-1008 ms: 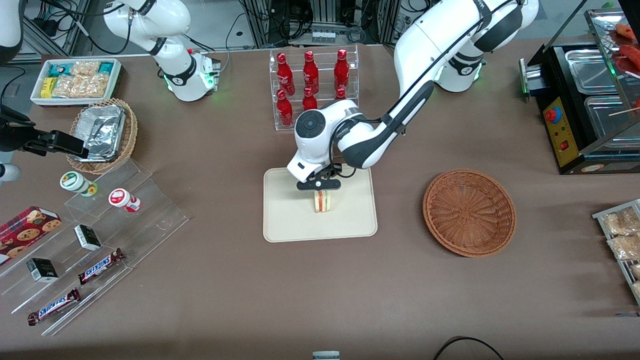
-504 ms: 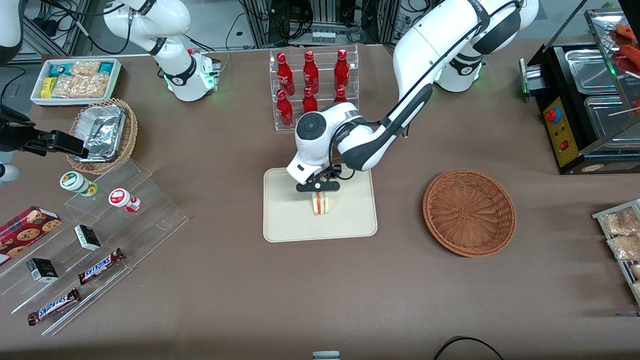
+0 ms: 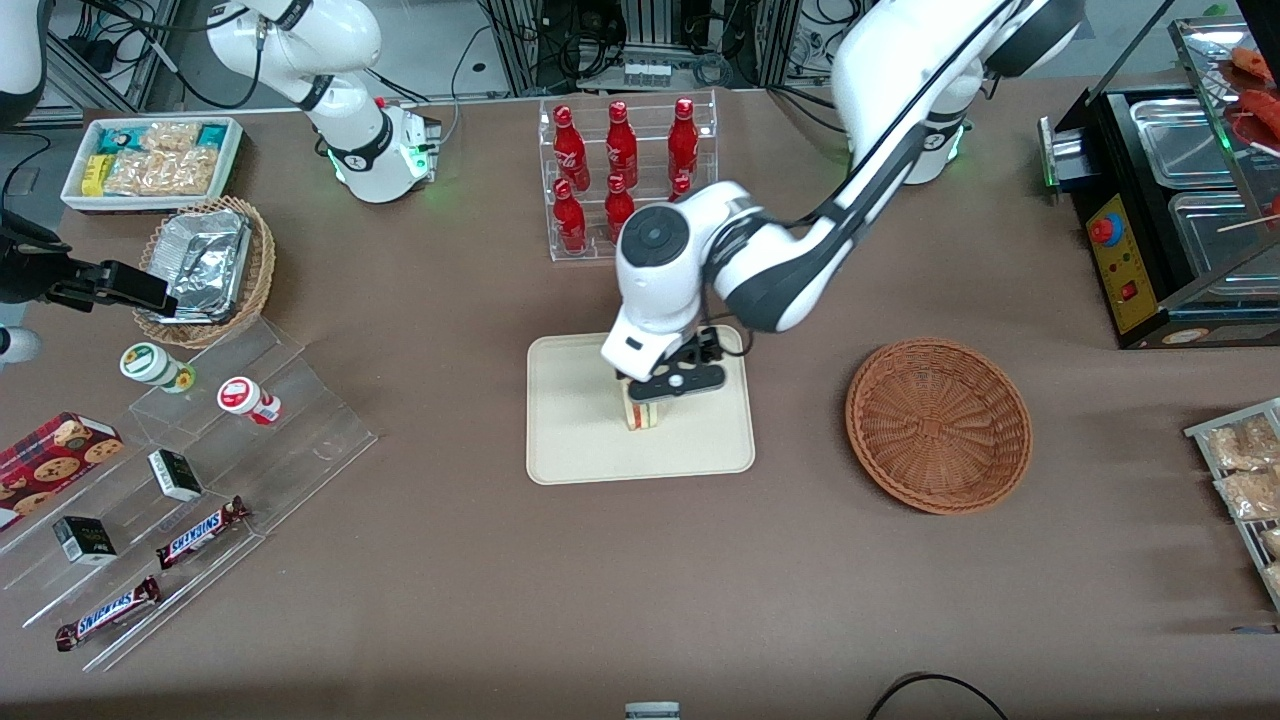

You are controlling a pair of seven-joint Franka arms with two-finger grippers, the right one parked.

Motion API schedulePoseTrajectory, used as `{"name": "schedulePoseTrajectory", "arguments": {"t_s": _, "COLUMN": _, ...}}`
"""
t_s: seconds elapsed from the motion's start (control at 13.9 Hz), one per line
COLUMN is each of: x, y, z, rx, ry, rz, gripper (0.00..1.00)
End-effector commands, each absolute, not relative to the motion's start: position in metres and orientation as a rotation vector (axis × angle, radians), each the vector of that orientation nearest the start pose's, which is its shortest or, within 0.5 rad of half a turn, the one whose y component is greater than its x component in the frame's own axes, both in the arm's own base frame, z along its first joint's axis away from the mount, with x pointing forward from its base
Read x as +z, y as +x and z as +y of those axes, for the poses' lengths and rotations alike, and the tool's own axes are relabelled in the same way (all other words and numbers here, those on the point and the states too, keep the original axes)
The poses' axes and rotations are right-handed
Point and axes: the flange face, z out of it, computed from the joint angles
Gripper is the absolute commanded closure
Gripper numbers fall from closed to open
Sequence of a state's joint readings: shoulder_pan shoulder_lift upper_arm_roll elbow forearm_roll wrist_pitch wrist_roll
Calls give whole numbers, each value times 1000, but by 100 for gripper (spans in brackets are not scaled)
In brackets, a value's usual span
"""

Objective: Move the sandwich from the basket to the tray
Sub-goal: 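Open the left gripper and raise it away from the sandwich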

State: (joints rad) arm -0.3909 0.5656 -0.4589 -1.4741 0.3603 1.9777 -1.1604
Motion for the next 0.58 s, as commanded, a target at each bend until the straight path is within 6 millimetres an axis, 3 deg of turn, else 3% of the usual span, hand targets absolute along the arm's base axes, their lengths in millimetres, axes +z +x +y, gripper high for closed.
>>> {"name": "schedulePoseTrajectory", "arguments": {"t_s": 0.0, "x": 432, "y": 525, "z": -422, "rx": -161, "ry": -3007, "rz": -499, "gripper": 1}}
{"name": "schedulePoseTrajectory", "arguments": {"t_s": 0.22, "x": 478, "y": 542, "z": -360, "rx": -97, "ry": -2991, "rz": -580, "gripper": 1}}
{"name": "schedulePoseTrajectory", "arguments": {"t_s": 0.5, "x": 525, "y": 553, "z": -285, "rx": -12, "ry": -3007, "rz": -500, "gripper": 1}}
